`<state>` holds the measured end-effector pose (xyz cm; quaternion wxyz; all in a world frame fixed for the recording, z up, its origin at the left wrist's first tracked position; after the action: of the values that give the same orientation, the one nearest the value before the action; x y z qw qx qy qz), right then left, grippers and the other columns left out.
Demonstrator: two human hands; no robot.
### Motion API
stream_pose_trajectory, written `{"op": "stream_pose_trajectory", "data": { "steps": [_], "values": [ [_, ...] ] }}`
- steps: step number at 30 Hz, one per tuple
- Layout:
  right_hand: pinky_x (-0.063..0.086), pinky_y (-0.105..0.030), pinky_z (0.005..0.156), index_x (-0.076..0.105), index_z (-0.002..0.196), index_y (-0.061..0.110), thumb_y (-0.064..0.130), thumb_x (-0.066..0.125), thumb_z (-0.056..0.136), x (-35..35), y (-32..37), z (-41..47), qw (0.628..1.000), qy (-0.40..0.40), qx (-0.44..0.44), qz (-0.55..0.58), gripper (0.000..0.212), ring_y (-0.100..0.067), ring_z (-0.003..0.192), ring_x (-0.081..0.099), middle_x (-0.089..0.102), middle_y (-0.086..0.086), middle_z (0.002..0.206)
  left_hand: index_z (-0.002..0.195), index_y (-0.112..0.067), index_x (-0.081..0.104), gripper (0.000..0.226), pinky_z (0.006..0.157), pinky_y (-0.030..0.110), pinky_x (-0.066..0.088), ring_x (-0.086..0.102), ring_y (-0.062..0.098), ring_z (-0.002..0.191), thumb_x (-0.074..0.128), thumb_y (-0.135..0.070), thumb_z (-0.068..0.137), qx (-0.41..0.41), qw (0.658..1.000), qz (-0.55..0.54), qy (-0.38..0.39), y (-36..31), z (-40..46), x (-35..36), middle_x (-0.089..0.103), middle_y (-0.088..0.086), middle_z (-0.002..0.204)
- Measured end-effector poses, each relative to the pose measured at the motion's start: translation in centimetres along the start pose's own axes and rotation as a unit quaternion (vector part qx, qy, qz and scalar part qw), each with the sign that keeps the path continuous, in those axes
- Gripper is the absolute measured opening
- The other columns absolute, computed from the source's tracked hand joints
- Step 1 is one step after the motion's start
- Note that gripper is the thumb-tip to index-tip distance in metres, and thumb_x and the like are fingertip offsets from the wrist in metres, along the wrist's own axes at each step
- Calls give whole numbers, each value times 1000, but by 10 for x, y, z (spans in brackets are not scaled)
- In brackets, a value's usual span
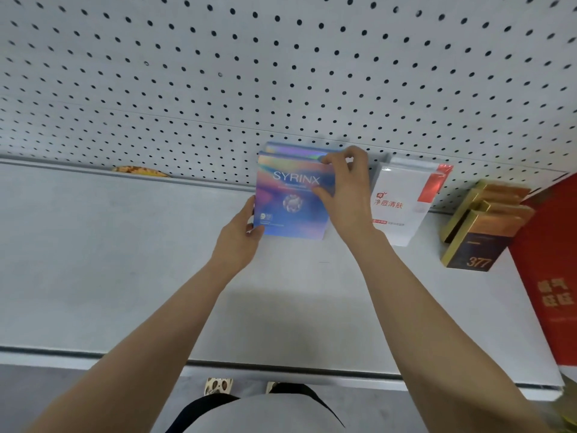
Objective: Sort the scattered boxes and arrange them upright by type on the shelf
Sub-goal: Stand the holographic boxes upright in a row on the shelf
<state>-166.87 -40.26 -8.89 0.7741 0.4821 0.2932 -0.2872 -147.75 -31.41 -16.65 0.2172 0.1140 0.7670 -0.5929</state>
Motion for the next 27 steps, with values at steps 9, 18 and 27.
{"op": "stream_pose_trajectory", "data": {
  "steps": [9, 18, 27],
  "values": [
    [39, -30, 94, 57, 126, 12, 14, 75, 80, 2, 1, -1, 998, 9, -20, -67, 49, -32, 118, 48, 44, -15, 131, 149, -22, 35, 55, 89, 18, 43, 59, 15, 111, 53, -17, 97, -19, 1000, 12, -7, 4, -8, -8, 55, -3, 137],
    [33, -35, 93, 59, 122, 11, 23, 64, 85, 12, 45, -25, 985, -58, -95, -130, 39, -38, 106, 49, 54, -18, 119, 123, -24, 62, 28, 95, 34, 49, 65, 13, 99, 55, -20, 96, 9, 991, 10, -133, 29, -86, -82, 69, -5, 108],
    [40, -34, 87, 64, 115, 13, 26, 48, 100, 140, 198, -145, 975, 120, -183, 50, 25, -25, 101, 54, 59, -9, 111, 112, -34, 64, 22, 84, 31, 54, 67, 10, 88, 54, -23, 97, -76, 955, -37, -285, 135, -216, -218, 70, -8, 100]
  ]
}}
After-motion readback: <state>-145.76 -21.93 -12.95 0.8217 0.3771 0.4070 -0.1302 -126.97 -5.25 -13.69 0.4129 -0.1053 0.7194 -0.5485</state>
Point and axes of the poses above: each hand's wrist, its own z-axis towards the middle knuckle, its own x-axis out of the palm, y = z × x, the point moved 6 cm from there along z, towards the middle knuckle
